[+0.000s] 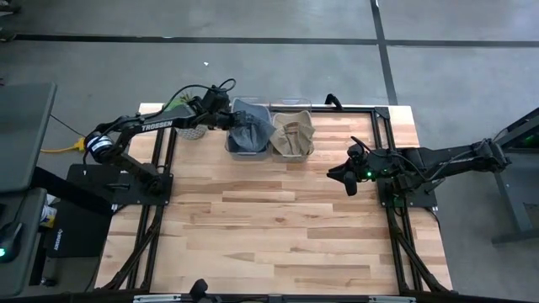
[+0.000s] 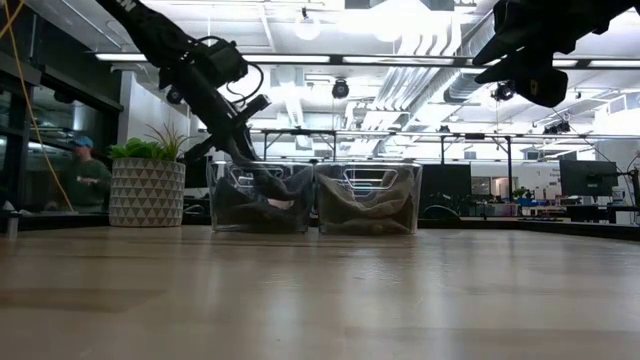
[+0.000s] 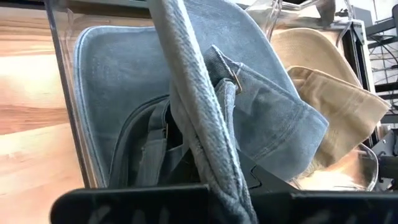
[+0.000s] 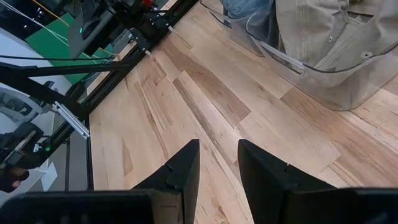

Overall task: Pick & Place hat
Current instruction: Put the gray cap into the left transparent bin

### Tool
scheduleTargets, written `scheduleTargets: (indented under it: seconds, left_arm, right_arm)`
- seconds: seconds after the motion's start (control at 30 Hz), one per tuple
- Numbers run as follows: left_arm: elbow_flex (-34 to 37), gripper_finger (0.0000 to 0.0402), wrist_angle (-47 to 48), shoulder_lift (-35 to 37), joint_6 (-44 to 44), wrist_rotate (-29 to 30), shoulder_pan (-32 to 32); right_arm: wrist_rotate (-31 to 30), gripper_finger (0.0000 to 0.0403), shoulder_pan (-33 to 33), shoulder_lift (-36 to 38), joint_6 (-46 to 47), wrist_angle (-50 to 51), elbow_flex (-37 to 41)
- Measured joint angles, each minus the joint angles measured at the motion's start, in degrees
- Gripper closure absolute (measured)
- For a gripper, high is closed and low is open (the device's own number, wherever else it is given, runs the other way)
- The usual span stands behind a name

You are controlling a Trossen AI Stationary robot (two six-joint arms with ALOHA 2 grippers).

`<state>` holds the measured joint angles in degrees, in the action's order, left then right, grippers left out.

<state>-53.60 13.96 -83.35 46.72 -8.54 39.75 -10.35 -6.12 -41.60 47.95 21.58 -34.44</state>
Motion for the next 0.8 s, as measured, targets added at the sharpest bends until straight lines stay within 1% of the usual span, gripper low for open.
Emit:
scheduleTargets:
  seconds: [0.2, 0.3, 0.4, 0.6, 0.67, 0.8]
  left_arm:
    - [-0.01, 0.0397, -0.02, 0.00, -0.18, 0.00, 0.00]
    - [0.00, 0.0383, -0.01, 0.00, -1.66, -0.04, 0.00]
    - [-0.02, 0.0356, -0.03, 0.00, -2.74, -1.00, 0.00]
    - [0.00, 0.0273, 0.18, 0.03, -2.89, -2.13, 0.00]
    - [0.00, 0.0249, 1.64, 0.49, -2.81, -2.47, 0.00]
    - [-0.02, 0.0217, 4.29, 0.83, -2.80, -2.64, 0.00]
  right_arm:
    - [0.00, 0.0298, -0.01, 0.00, -0.21, 0.00, 0.00]
    - [0.00, 0.0298, -0.01, 0.00, -0.29, 0.00, 0.00]
    - [0.00, 0.0298, 0.00, 0.00, -0.36, 0.00, 0.00]
    - [0.00, 0.0298, 0.00, 0.00, -0.38, 0.00, 0.00]
    - [0.01, 0.0298, -0.01, 0.00, -0.38, 0.01, 0.00]
    - [0.22, 0.0298, 0.01, 0.00, -0.36, 0.02, 0.00]
